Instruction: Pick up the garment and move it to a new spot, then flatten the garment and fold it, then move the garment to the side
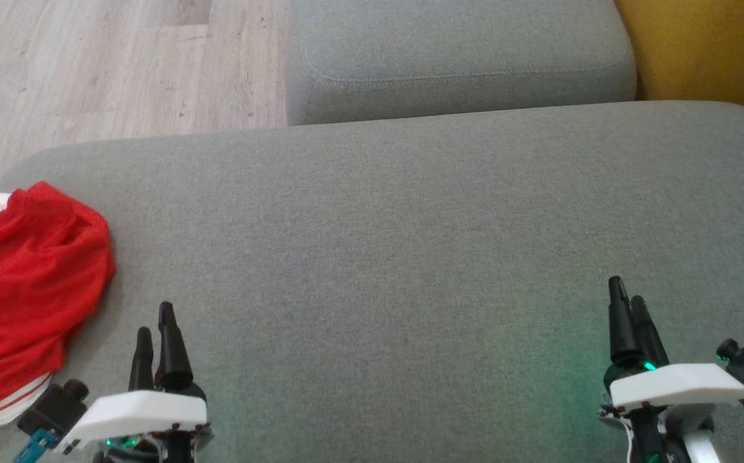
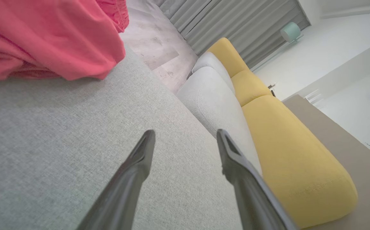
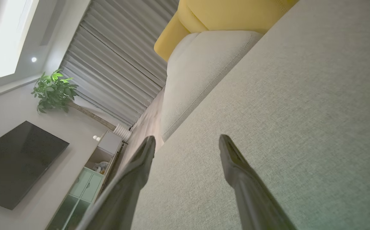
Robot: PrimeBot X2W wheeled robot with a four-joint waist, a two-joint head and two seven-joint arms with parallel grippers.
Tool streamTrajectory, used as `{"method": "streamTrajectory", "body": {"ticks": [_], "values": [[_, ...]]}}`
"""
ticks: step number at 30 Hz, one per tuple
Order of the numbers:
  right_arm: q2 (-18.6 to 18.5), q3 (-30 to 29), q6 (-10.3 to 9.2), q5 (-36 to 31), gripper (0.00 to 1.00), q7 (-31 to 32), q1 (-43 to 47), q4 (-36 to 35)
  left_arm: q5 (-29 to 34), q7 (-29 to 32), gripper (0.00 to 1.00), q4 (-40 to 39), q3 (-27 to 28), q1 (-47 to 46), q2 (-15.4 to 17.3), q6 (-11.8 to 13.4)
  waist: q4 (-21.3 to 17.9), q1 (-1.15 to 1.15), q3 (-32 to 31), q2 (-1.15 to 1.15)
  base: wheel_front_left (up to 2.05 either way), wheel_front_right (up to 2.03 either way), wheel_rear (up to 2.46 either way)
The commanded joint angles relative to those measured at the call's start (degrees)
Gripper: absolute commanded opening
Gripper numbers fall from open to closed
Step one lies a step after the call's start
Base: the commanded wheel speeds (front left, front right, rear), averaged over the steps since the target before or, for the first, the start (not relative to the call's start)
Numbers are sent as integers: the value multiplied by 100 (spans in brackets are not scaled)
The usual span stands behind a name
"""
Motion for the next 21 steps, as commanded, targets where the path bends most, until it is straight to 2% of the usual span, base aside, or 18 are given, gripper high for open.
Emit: {"method": "streamTrajectory", "body": {"ticks": [1, 21], "values": [[-52, 110, 22, -186, 100, -75, -306, -224, 192, -93, 100, -230, 26, -250, 47, 15, -1, 0, -4, 0, 0, 0, 0], [-64, 494, 30, -1909, 100, -447, -351, -232, 2005, -467, 100, -228, -376, -255, 55, 131, 12, 0, -39, 0, 0, 0, 0]]}}
